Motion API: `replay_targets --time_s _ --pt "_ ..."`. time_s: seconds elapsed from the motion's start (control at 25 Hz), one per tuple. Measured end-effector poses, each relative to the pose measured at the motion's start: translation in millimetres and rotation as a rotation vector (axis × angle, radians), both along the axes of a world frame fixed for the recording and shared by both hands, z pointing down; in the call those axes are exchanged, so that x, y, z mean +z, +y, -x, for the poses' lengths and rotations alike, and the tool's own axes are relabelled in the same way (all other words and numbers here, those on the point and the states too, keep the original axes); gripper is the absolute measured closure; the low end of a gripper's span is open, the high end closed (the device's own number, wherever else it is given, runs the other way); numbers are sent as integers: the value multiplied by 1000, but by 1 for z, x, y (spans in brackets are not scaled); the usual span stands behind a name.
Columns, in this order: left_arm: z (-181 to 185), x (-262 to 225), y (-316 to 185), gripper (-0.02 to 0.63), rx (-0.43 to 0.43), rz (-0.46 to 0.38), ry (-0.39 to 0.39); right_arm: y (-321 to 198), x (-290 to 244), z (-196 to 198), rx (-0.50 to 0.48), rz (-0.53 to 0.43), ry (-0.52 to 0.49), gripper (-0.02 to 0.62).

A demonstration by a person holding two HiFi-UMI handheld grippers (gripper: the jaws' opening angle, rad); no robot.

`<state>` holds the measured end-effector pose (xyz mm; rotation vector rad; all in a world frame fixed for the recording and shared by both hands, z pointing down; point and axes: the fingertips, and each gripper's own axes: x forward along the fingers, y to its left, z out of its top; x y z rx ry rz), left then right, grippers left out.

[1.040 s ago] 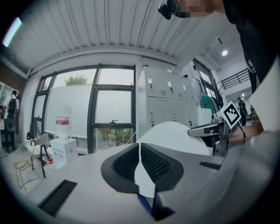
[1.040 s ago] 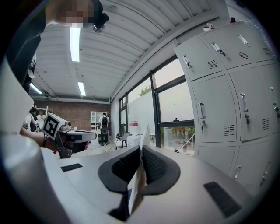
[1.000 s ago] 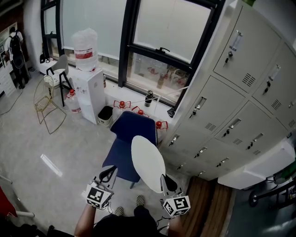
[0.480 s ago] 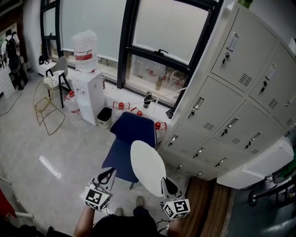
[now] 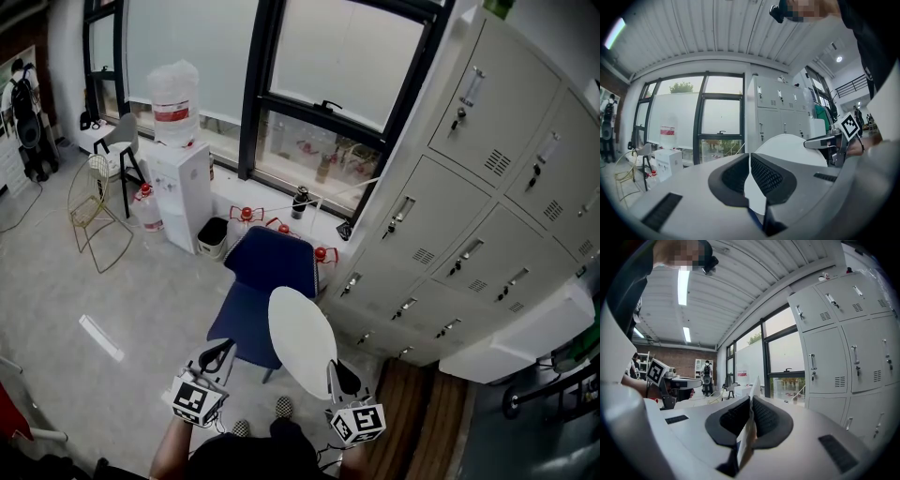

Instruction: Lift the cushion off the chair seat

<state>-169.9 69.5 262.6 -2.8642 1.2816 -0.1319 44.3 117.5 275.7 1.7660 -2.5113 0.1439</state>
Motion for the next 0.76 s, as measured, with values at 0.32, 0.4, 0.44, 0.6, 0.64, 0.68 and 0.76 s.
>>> replay_targets --time_s 0.32,0.4,0.44,0.6,0.64,0.68,0.76 --pt "1 4 -1 578 5 3 -13 -3 3 4 -3 6 -7 556" --pt "3 4 -2 578 6 3 -13 -3 3 6 -4 5 -7 556" --pt "3 4 -2 578 7 4 -12 -4 2 6 -4 5 -7 557" --pt "6 1 -5 578 4 -8 10 -7 -1 9 -3 3 -5 557" --pt "6 1 -6 578 3 -15 21 -7 -1 10 -3 3 -5 557" --pt "7 1 -6 578 3 -16 24 -7 -1 10 -2 2 -6 557" --pt "8 2 -6 578 6 -7 14 -8 -1 11 -1 1 -6 557"
